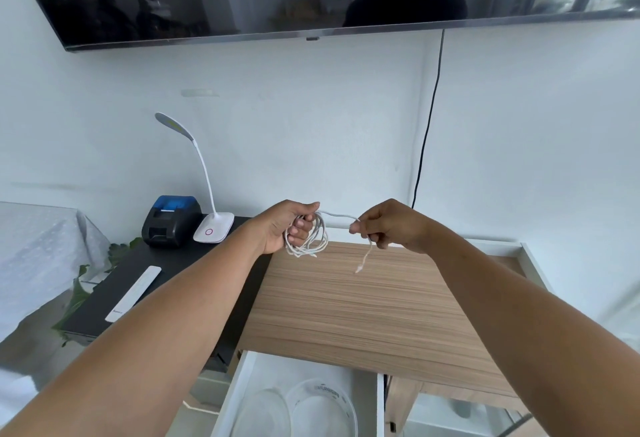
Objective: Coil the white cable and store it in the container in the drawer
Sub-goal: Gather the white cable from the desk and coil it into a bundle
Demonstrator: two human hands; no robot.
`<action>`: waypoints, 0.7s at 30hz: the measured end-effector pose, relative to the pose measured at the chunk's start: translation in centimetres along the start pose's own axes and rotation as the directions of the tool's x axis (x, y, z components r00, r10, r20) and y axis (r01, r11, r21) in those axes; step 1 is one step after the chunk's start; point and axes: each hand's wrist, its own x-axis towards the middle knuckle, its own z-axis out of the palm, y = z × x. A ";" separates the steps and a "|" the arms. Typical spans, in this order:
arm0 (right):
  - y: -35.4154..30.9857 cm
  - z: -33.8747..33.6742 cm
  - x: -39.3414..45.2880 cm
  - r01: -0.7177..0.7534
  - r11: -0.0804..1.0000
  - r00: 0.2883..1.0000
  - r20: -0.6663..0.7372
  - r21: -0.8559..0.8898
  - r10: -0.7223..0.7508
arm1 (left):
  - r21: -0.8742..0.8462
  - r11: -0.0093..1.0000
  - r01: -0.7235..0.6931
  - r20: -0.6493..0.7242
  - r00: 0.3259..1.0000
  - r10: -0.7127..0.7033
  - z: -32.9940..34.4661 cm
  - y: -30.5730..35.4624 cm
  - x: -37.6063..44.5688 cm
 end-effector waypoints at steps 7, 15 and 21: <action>0.8 3.0 -0.3 -0.038 0.738 0.999 -0.003 0.674 0.053 | -0.213 0.976 -0.055 -0.026 0.998 0.051 0.5 -0.4 0.2; 2.5 7.1 0.0 0.055 0.383 0.979 -0.124 0.922 0.159 | -0.475 0.876 -0.078 -0.077 0.996 0.047 1.1 -2.0 0.8; 3.6 9.0 0.1 0.036 0.556 0.977 -0.146 0.831 0.154 | -0.540 0.819 -0.193 -0.263 0.963 0.054 1.4 -3.6 1.5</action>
